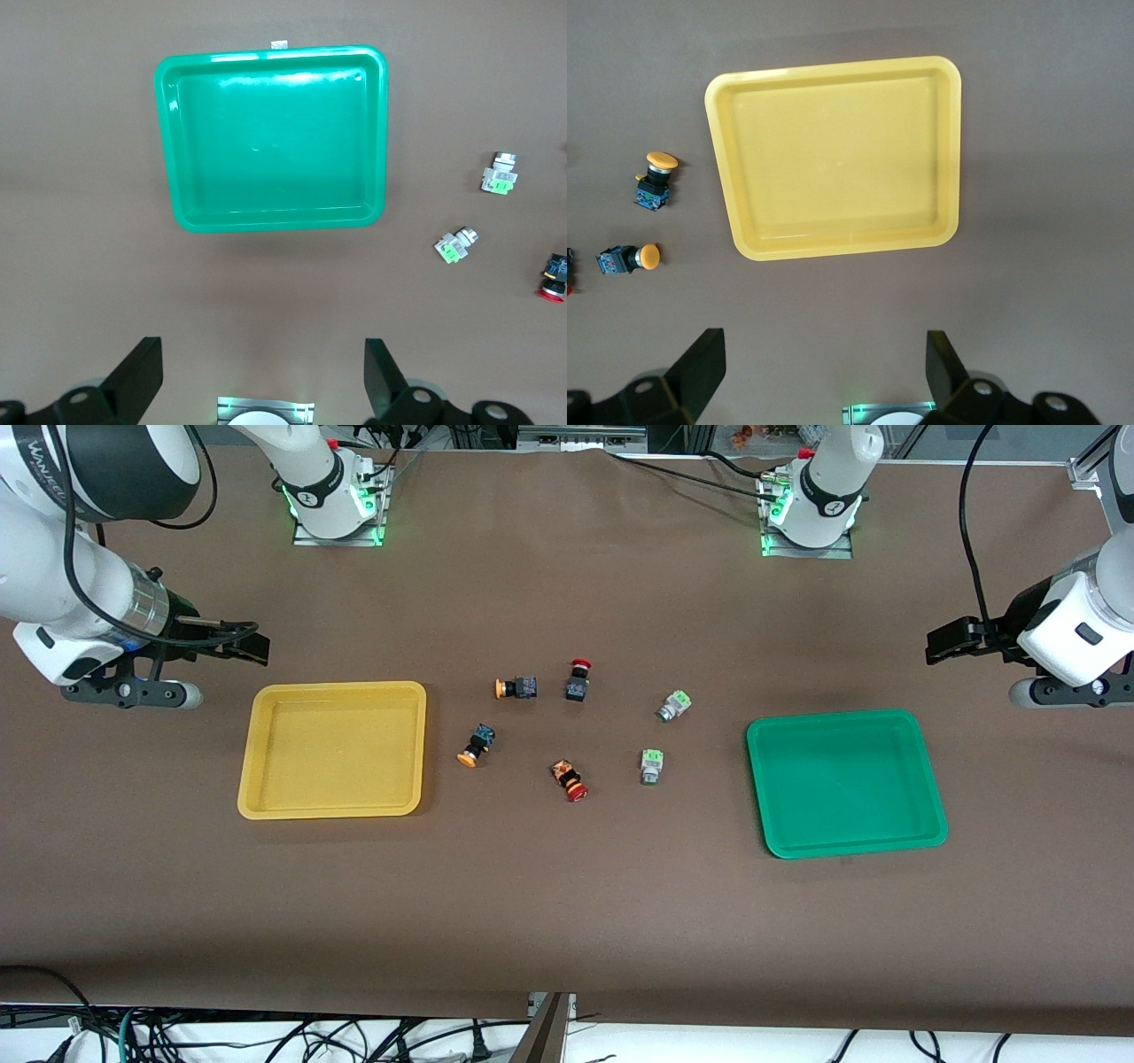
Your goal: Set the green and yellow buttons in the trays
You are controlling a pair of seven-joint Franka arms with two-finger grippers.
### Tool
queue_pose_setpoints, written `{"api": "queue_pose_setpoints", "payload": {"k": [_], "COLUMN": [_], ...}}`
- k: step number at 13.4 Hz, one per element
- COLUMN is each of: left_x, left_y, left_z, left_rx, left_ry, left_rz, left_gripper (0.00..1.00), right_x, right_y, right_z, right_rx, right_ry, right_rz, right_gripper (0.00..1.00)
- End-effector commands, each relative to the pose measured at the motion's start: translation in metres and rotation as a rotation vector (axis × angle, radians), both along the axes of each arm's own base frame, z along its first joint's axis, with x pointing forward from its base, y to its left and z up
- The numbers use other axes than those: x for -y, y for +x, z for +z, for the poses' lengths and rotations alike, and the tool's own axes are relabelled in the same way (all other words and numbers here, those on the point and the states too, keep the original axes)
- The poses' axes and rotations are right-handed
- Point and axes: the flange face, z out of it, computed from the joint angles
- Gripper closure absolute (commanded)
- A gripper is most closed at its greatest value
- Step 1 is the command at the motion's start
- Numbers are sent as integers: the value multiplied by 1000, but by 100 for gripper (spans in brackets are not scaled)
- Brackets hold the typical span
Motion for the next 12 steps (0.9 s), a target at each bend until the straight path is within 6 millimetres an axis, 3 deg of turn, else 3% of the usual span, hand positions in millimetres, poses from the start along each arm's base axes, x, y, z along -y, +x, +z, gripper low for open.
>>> {"api": "queue_pose_setpoints", "payload": {"k": [1,12], "left_x": [-2,-2], "left_y": [2,2], "left_z": [5,6], "left_rx": [-1,1], "left_ry": [2,2], "left_rz": [-16,-16], "left_gripper": [0,0], "right_x": [6,11], "right_y": [3,5], "right_z": [18,21], "right_rx": [31,39], "right_ry": [-10,-9], "right_rz": [3,-7], "right_gripper": [0,0]}}
